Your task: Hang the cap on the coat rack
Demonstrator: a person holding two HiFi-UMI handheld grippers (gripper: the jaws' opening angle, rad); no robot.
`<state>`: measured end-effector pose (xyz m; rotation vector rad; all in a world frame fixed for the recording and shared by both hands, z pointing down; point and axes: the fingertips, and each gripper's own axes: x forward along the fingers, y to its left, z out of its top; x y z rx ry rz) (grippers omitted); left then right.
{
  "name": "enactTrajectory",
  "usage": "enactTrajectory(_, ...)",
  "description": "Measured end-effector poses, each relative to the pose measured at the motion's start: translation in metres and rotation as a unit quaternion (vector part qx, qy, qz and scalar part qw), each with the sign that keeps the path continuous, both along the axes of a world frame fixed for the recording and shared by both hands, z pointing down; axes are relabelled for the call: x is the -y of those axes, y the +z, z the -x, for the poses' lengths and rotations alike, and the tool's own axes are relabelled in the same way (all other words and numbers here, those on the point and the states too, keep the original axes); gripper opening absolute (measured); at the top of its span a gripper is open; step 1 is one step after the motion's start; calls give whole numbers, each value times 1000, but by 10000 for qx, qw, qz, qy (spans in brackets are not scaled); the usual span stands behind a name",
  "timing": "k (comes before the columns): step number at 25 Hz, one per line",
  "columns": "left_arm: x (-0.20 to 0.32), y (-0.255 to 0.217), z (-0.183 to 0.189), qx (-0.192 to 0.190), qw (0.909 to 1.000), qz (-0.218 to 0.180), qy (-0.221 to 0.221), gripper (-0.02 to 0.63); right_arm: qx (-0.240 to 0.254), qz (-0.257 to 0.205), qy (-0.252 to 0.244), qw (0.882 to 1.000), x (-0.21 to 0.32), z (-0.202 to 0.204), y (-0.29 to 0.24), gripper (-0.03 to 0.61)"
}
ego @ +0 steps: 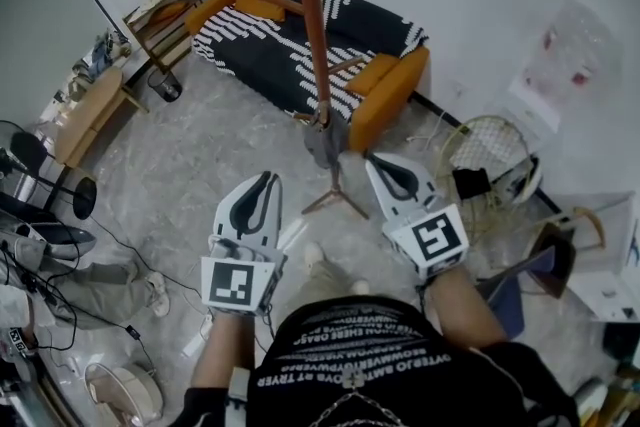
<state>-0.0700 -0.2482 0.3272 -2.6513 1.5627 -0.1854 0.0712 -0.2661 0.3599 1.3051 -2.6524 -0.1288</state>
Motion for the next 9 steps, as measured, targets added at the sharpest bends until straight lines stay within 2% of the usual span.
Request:
enactTrajectory(3,-2,3,-1,192,9998,-7,-10,32,27,24,-48,10000,-3,3,0,3)
enactTrajectory(9,-9,10,-17,267,9996,-32,108,32,70,16,-92,9999,-7,-5,5,3)
